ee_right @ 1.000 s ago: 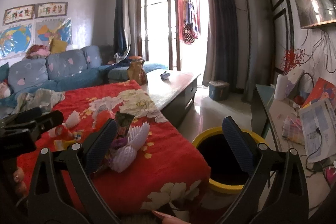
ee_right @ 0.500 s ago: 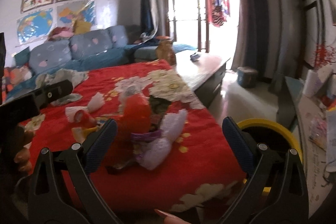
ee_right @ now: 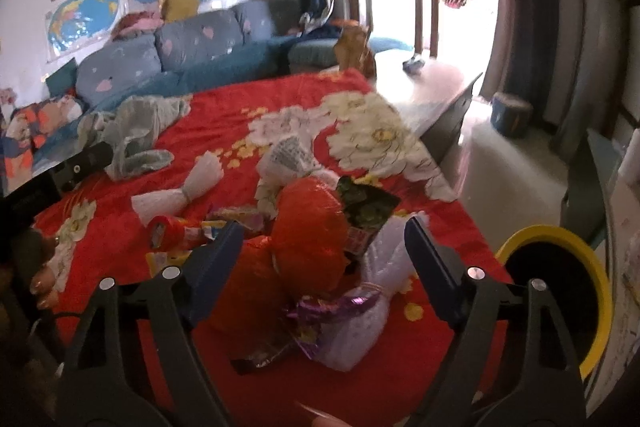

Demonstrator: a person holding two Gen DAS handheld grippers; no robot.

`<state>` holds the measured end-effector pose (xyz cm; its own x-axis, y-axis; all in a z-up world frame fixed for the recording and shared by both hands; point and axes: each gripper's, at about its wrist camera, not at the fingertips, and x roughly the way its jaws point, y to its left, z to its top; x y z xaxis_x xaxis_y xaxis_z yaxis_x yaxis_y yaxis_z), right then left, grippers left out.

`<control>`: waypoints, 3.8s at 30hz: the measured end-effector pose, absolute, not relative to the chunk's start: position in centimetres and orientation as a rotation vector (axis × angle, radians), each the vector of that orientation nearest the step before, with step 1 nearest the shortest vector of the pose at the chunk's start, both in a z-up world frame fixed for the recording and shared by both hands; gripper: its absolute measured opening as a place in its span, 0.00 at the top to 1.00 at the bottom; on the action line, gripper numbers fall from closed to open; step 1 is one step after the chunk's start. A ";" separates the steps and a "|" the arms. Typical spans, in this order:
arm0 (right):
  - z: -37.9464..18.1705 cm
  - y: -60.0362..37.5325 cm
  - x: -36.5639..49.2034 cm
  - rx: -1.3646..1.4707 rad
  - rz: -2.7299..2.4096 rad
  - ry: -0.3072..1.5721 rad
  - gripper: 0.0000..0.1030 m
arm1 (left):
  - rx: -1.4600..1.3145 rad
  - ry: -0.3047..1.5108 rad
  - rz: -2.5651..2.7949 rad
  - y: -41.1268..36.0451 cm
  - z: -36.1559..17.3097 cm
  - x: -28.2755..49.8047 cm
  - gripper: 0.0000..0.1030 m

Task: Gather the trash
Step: 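Grasp the red plastic bag with the right gripper while the left grasps a white foam sleeve, then carry the red bag over the yellow bin and open the right gripper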

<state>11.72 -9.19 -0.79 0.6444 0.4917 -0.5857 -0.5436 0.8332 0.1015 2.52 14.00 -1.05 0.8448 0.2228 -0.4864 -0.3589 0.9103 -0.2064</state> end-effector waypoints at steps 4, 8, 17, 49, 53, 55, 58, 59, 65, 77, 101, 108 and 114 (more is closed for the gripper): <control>-1.6 -8.3 13.1 -0.094 0.609 0.702 0.35 | -0.347 0.551 0.323 16.3 -3.1 3.7 0.06; -2.2 -7.9 14.1 -0.095 0.632 0.754 0.44 | -0.428 0.627 0.291 18.4 -5.5 4.5 0.07; -2.7 -7.3 15.0 -0.071 0.698 0.820 0.90 | -0.428 0.745 0.184 18.2 -7.8 6.6 0.45; 6.1 -18.1 14.4 0.211 0.586 0.558 0.93 | -0.281 0.609 -0.211 5.8 2.6 3.3 0.91; 5.9 -19.9 14.5 0.222 0.535 0.550 0.93 | -0.253 0.620 -0.262 3.3 2.4 4.0 0.91; 5.7 -21.0 14.8 0.231 0.510 0.549 0.93 | -0.245 0.623 -0.281 2.5 2.2 4.2 0.91; 5.6 -22.2 14.9 0.242 0.478 0.543 0.93 | -0.228 0.625 -0.311 0.8 2.1 4.7 0.91; 5.6 -22.7 15.0 0.248 0.465 0.541 0.93 | -0.225 0.624 -0.317 0.4 2.1 4.7 0.91; 5.6 -24.8 15.1 0.269 0.399 0.528 0.93 | -0.198 0.628 -0.356 -2.0 1.7 5.5 0.91; 3.9 -28.7 16.5 0.270 0.227 0.530 0.93 | -0.159 0.648 -0.403 -5.9 0.1 7.3 0.91; -1.5 -36.9 19.1 0.290 0.006 0.617 0.93 | -0.105 0.718 -0.481 -13.3 -2.9 10.8 0.91; -3.0 -38.7 19.6 0.312 -0.030 0.646 0.93 | -0.094 0.761 -0.492 -15.8 -4.8 12.3 0.91; -4.3 -39.3 20.0 0.280 -0.060 0.664 0.93 | -0.084 0.801 -0.484 -17.6 -6.7 13.9 0.91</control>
